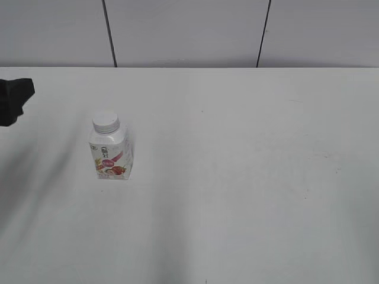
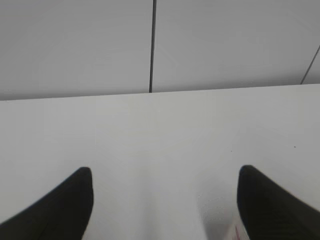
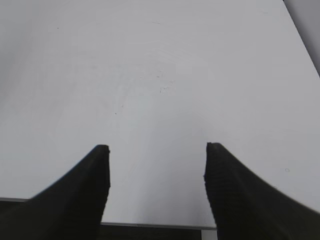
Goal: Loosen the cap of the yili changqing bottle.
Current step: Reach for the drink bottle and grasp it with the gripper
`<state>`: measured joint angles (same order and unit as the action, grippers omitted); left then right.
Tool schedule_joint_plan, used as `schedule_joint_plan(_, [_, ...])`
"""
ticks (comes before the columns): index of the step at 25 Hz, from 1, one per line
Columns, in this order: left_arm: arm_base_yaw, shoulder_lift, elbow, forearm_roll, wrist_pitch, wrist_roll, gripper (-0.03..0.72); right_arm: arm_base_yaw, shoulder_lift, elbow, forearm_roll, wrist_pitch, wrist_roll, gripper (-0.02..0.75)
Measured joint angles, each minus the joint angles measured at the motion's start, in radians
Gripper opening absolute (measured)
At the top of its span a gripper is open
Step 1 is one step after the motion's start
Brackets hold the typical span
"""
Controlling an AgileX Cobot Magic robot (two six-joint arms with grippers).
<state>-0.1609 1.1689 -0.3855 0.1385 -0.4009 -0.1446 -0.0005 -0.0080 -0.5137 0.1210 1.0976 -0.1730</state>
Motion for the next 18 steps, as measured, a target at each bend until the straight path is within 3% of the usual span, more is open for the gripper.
schedule_joint_plan(5, [0.011, 0.007, 0.062, 0.144, -0.120, -0.134, 0.541, 0.000, 0.000, 0.000, 0.000, 0.000, 0.000, 0.480])
schedule_joint_plan(9, [0.059, 0.048, 0.071, 0.296, -0.169, -0.250, 0.541, 0.000, 0.000, 0.000, 0.000, 0.000, 0.000, 0.480])
schedule_joint_plan(18, [0.237, 0.290, 0.071, 0.850, -0.524, -0.296, 0.541, 0.000, 0.000, 0.000, 0.000, 0.000, 0.000, 0.480])
